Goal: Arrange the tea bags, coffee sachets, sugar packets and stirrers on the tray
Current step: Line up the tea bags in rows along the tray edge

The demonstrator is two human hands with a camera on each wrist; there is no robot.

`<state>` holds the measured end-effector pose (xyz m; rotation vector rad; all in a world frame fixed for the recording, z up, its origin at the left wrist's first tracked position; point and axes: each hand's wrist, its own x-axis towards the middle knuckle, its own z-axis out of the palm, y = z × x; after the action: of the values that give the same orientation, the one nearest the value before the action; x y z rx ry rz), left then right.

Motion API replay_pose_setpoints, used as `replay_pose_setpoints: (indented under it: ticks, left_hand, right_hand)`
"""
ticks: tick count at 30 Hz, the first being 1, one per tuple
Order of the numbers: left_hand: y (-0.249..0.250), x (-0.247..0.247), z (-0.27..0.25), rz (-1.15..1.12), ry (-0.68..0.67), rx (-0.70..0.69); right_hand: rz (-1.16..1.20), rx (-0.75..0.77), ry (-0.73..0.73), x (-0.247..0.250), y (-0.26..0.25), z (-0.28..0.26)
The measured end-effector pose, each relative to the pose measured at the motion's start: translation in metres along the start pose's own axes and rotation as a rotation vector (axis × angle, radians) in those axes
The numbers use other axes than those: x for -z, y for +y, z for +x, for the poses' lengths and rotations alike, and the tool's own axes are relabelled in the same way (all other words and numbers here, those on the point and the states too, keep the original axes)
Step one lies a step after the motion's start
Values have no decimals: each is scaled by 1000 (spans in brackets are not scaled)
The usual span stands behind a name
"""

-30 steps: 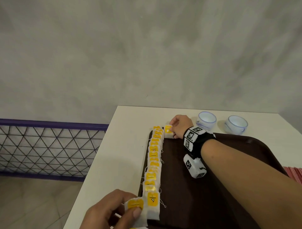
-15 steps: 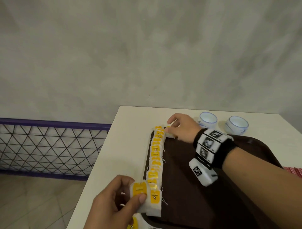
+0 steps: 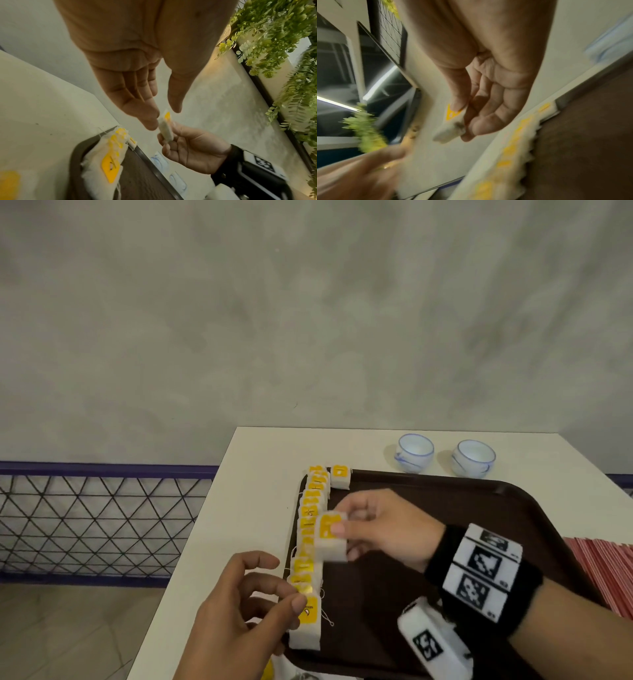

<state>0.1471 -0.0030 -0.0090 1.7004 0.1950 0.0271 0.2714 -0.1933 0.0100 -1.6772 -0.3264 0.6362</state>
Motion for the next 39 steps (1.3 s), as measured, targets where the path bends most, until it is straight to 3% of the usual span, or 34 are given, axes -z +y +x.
replay_pose_setpoints:
  ticks: [6,15,20,24,28,34,39]
  left_hand:
    - [-19,11,-1,35,36,1]
    - [-23,22,-4,54,36,-10]
    - [-22,25,-11,104,60,-47]
    - [-18,31,-24,173,40,-52]
    - [-17,41,-46,294,20,-35]
    - [-25,50,-90,557,7,-96]
    - [-28,37,-110,761,-47,-140]
  right_hand:
    - [-208,-180,326,54,17,64]
    - [-205,-318,583,49,19,126]
    - [-273,-337,611,47,19,126]
    - [-416,-248,648,45,9,112]
    - [-534,-212,528,42,-17,73]
    - [-824,-43,65,-5,-36,-49]
    - [-1012,-83,-171,-55,-12,-127]
